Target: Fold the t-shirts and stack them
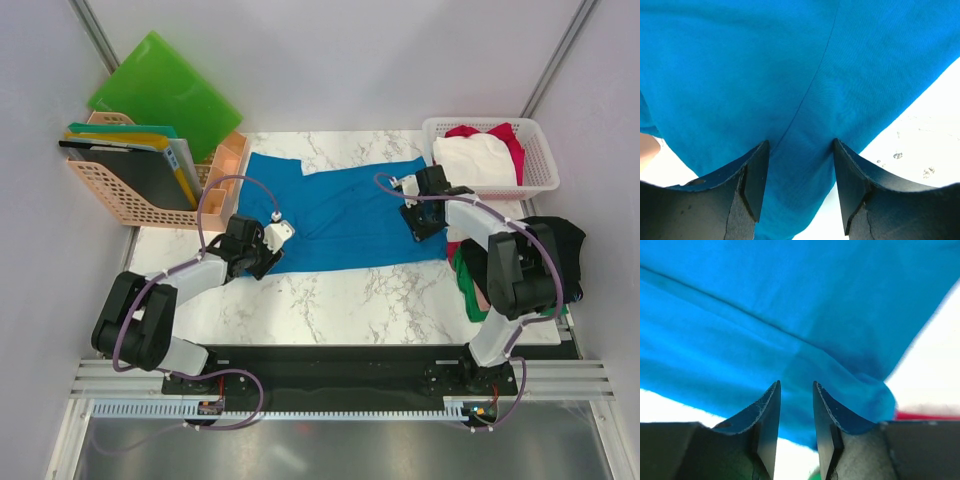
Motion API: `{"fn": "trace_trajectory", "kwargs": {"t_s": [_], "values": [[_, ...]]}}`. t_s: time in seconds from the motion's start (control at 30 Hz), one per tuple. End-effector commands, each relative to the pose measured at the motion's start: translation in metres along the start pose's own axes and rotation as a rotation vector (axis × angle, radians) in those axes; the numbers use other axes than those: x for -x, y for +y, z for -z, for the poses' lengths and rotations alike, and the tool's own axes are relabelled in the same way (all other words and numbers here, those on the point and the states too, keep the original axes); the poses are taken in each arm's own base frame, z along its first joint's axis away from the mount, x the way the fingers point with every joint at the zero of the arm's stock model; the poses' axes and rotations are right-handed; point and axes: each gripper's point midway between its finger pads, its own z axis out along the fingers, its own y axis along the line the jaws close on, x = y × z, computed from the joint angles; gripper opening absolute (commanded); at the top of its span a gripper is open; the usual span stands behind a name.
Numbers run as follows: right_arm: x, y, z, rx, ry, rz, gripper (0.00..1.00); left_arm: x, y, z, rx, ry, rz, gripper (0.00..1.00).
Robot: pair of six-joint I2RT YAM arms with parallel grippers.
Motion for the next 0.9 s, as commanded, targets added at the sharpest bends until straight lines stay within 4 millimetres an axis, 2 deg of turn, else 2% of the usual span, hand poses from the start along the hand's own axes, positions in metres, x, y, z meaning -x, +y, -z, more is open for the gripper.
{"fn": "trace_trajectory", "kwargs": {"t_s": [0.0,0.03,0.2,0.37,0.47,0.57,0.67,0.8,0.87], "values": [[-0.007,-0.002,-0.026,-0.001,0.046,0.001,0.39,0.005,0.005,-0.003,0.010,-0.005,-0.028,0.61],[-0.011,-0.002,-0.035,0.004,0.066,-0.001,0.37,0.004,0.006,-0.002,0.016,-0.003,-0.030,0.61],[-0.011,-0.001,-0.047,0.010,0.073,-0.015,0.36,-0.005,0.002,0.000,0.021,0.009,-0.037,0.61],[-0.019,-0.001,-0.052,0.001,0.087,-0.009,0.36,-0.007,0.007,0.003,0.048,0.010,-0.044,0.61],[-0.027,-0.008,-0.053,-0.042,0.107,-0.015,0.36,-0.014,0.013,0.005,0.087,0.041,-0.040,0.61],[-0.029,-0.018,-0.052,-0.089,0.112,-0.028,0.38,-0.024,0.018,0.011,0.107,0.059,-0.021,0.61],[-0.029,-0.015,-0.052,-0.067,0.108,-0.025,0.42,-0.028,0.019,0.020,0.124,0.043,-0.019,0.62],[-0.024,0.002,-0.045,0.033,0.093,-0.017,0.47,-0.017,0.019,0.032,0.128,-0.011,-0.015,0.62],[-0.016,0.012,-0.034,0.093,0.057,-0.006,0.50,0.002,0.016,0.045,0.111,-0.093,-0.017,0.62]]}}
